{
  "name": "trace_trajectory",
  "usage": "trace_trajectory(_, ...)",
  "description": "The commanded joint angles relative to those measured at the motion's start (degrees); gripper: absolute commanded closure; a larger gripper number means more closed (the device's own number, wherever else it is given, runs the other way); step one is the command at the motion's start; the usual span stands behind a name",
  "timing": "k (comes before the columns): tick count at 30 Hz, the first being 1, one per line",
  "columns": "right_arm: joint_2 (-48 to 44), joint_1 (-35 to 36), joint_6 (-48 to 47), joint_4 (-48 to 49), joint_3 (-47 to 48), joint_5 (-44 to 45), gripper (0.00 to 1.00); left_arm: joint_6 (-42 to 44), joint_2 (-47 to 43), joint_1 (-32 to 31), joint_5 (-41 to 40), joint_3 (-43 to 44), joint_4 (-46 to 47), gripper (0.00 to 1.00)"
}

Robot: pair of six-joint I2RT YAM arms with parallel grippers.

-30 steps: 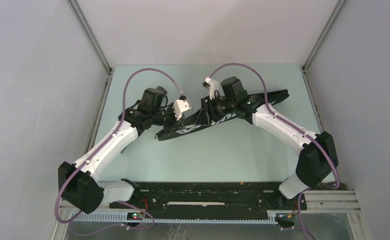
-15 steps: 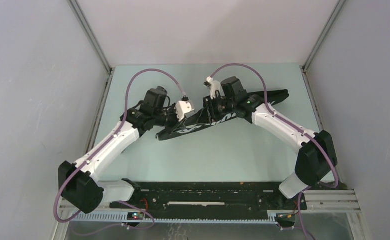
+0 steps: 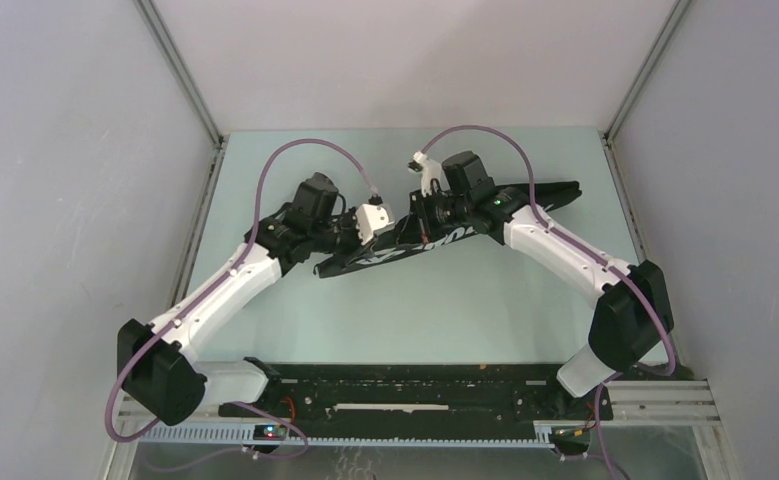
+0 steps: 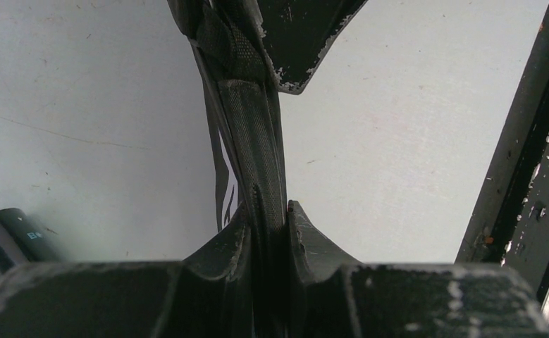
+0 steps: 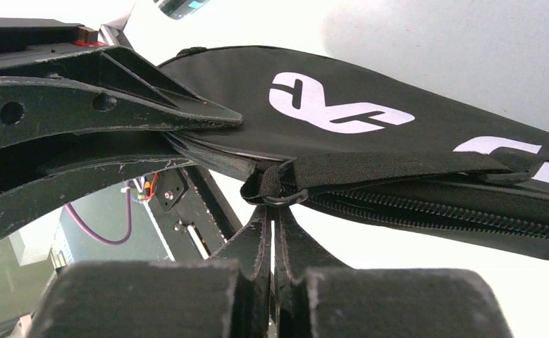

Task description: Pack up the badminton gear

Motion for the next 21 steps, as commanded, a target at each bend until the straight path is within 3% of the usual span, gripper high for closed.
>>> trace_trajectory(1, -2.4, -1.9, -1.2, 1.9, 2.9, 1.0, 1.0, 0.8, 0.2, -1.1, 2.6, -0.1, 2.2, 1.0)
trace_trajectory(21, -6.2, -10.4, -14.4, -8.3, 2.7, 13.9, 1.0, 4.7, -1.6, -0.7, -4.8, -0.3, 0.8, 1.0)
